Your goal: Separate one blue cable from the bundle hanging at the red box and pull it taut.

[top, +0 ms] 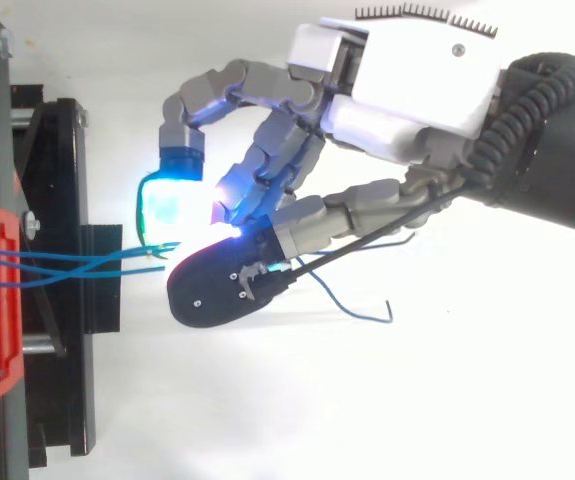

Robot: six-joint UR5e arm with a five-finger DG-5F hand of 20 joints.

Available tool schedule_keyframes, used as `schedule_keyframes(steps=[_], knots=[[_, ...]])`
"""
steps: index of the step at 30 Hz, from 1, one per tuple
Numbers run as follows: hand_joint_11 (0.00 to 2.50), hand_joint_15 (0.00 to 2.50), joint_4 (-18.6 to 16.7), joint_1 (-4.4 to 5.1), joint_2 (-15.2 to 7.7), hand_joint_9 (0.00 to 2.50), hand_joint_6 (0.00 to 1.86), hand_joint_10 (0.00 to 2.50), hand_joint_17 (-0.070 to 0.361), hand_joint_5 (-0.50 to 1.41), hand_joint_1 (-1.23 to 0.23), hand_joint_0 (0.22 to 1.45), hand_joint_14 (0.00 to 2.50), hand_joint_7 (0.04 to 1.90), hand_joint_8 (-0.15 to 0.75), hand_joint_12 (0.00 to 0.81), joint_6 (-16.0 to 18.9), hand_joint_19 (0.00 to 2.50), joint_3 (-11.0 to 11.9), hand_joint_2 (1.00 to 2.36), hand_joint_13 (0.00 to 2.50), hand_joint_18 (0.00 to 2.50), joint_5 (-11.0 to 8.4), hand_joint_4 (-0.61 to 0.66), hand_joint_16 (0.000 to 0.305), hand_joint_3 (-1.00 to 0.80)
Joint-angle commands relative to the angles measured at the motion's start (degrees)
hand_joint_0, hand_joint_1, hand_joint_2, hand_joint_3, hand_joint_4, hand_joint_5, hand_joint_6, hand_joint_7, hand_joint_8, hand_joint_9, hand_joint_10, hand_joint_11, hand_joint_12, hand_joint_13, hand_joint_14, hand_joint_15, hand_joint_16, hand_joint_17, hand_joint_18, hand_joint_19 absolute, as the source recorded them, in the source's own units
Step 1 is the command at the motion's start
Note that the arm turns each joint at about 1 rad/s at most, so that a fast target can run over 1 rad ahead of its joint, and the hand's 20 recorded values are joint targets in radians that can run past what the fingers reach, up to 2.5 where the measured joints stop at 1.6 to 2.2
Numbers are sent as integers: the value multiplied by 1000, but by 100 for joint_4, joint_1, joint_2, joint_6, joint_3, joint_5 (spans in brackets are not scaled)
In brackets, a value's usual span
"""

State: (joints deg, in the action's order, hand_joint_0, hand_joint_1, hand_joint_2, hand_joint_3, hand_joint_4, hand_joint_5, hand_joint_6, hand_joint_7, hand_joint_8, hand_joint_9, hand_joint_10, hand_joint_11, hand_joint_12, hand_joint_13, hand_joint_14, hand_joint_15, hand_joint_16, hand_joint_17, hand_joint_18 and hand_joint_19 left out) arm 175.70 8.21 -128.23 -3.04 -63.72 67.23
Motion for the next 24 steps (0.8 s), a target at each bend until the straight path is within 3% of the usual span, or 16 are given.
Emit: schedule_keyframes(steps=[1,3,9,13,18,24], knots=[[1027,905,43,14,0,1206,834,24,108,-175,-758,648,28,1187,357,417,66,693,0,1010,1261,1028,-79,157,48,-380],[1045,906,43,32,0,1205,842,24,108,-173,-766,639,27,1210,359,417,93,694,0,1014,1262,1028,-167,146,48,-323],[1041,911,43,49,0,1195,859,24,113,-176,-762,608,27,1246,362,430,110,713,0,1022,1259,1037,-184,132,50,-168],[1008,911,34,58,0,1173,841,24,114,-179,-734,608,26,1176,360,432,110,723,0,1011,1245,1026,-184,184,51,-354],[1007,903,43,67,0,1170,827,24,114,-175,-688,595,26,1154,360,432,110,721,-9,1005,1242,1026,-184,188,51,-434],[1003,886,43,67,-9,1177,803,25,113,-165,-692,619,27,1193,362,430,110,714,-9,1011,1242,1024,-184,172,50,-366]])
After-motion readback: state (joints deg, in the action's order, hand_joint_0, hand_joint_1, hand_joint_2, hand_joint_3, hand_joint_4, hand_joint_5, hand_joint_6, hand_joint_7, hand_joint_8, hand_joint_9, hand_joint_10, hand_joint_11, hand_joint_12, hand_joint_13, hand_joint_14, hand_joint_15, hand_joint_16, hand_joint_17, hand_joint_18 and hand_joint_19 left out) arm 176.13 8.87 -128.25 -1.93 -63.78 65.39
